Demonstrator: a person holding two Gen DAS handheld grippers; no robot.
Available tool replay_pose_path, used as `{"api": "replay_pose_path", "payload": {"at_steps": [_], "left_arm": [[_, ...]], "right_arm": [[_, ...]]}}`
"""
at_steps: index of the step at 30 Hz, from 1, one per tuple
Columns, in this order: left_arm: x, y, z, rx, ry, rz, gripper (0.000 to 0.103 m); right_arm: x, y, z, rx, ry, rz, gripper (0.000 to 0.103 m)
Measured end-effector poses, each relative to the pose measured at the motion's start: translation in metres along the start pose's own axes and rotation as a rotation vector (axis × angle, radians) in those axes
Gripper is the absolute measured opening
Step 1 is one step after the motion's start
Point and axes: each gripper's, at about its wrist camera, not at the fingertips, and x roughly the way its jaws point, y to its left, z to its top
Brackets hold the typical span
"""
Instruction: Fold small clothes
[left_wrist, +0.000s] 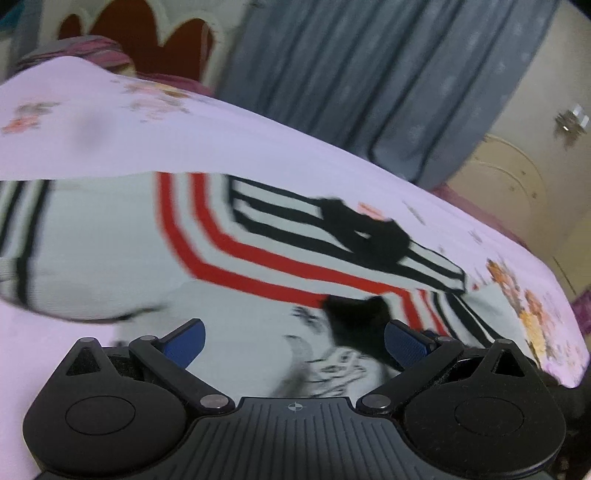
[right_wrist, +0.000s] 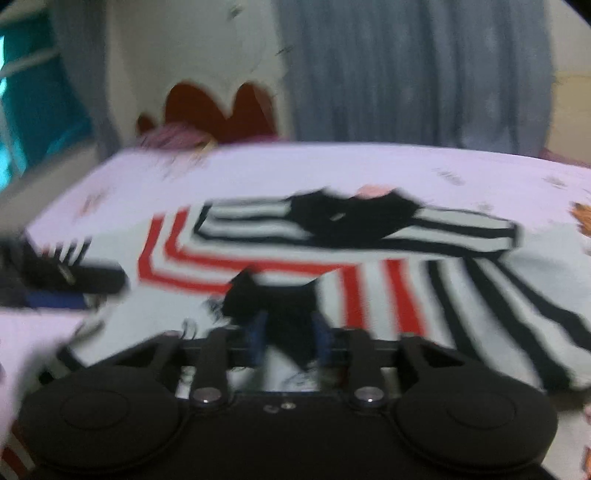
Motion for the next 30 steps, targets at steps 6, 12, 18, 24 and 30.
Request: {"api": "replay_pose_path", "payload": {"at_steps": [6,12,18,24,30], "left_arm": [[0.050,-0.038,-0.001,0.006,0.073,-0.089,0.095],[0.091,-0.056,0.003,0.017,0.124,-0.042,0.014],[0.061,-0.057,0.018,0.097,0.010,-0.040,0.008],[0.061,-0.021,0.018,0.102,0.045,0.051,0.008],[0.066,-0.025,0.011,0.092,0.045,0.066,0.008]], "right_arm": [[-0.056,-0.056,0.012,0.138,-0.145,-0.199,0.010],[-0.101,-0.127,-0.001,0.323,-0.163,-0.395,0.010],[-0.115,-0.145,-0.022,0.387,-0.119,-0.418,0.010],[-0.096,-0.143,-0.035,0.363,-0.021,-0.337,0.017],[-0.080,-0.136,-0.038,0.348,0.026,-0.321,0.026]]}}
